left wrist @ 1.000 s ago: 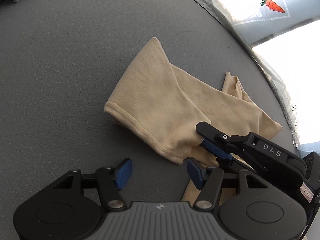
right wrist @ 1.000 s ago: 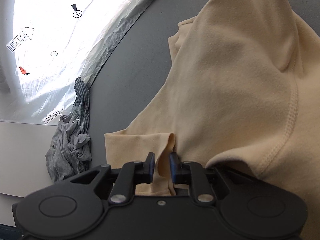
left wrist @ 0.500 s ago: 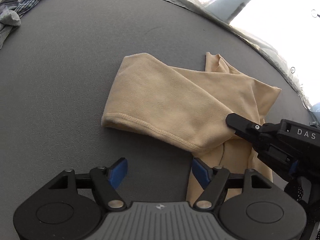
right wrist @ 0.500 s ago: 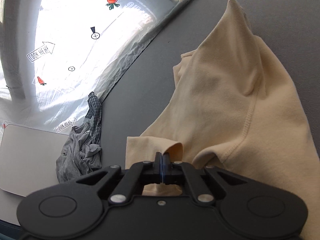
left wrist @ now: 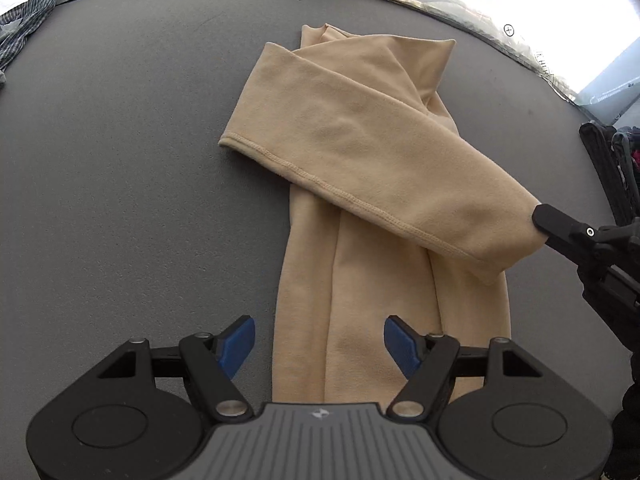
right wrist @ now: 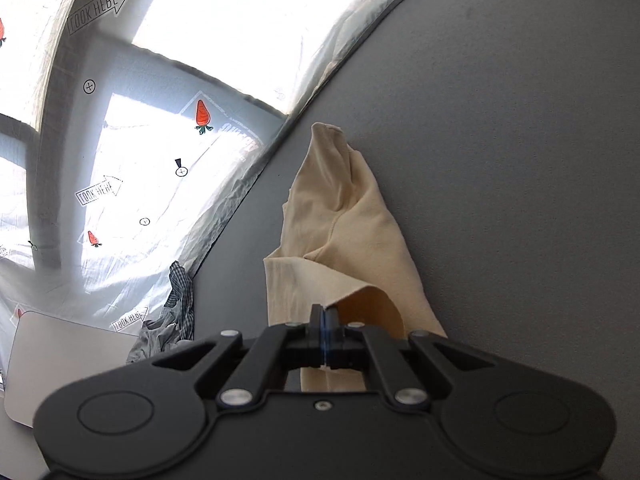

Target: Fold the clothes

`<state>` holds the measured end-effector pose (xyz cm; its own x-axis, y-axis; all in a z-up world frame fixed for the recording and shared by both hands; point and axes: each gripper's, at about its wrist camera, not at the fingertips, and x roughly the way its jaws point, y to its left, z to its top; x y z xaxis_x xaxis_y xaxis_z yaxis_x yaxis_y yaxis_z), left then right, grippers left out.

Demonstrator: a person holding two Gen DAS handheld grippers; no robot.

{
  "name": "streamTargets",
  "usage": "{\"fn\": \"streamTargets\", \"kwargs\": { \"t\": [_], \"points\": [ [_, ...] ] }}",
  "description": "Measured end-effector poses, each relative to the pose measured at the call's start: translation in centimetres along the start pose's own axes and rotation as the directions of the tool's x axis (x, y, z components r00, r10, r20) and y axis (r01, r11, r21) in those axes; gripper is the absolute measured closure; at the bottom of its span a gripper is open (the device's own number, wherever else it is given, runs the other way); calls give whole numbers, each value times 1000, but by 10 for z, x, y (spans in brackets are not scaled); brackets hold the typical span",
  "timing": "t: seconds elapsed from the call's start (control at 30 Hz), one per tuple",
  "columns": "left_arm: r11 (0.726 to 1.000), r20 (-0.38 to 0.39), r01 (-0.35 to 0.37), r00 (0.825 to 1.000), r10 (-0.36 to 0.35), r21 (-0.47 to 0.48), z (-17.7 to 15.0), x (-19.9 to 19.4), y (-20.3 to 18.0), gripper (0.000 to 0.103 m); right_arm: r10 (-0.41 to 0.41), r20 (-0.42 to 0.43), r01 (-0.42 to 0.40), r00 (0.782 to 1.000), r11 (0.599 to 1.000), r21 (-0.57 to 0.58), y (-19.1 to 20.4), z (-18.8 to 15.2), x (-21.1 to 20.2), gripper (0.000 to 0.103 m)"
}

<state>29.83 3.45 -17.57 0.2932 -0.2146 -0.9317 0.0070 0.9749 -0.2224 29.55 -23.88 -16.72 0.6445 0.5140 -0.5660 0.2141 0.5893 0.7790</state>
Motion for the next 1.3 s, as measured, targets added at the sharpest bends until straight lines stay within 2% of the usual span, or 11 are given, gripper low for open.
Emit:
{"fn": "streamTargets", "kwargs": {
  "t": [0.23, 0.53, 0.87, 1.0, 1.3],
  "points": [
    [998, -37, 7, 999, -5, 56, -36, -1, -9, 31, -63, 12, 62, 998, 996, 70, -23, -44, -37, 103],
    [995, -63, 20, 998, -13, 101, -71, -7, -16, 31, -60, -46, 70, 997, 968, 240, -51, -87, -72, 103],
    [991, -77, -5, 997, 15, 135, -95, -13, -9, 31, -59, -136, 104, 989, 927, 360, -74, -129, -81, 103],
    [988, -84, -10, 996, 24, 154, -104, -17, -6, 31, 39, -118, 23, 992, 874, 485, -83, -141, -85, 103],
    [989, -102, -25, 994, 40, 144, -107, -19, 14, 31, 38, -94, 24, 995, 809, 587, -95, -154, -85, 103]
  ]
}}
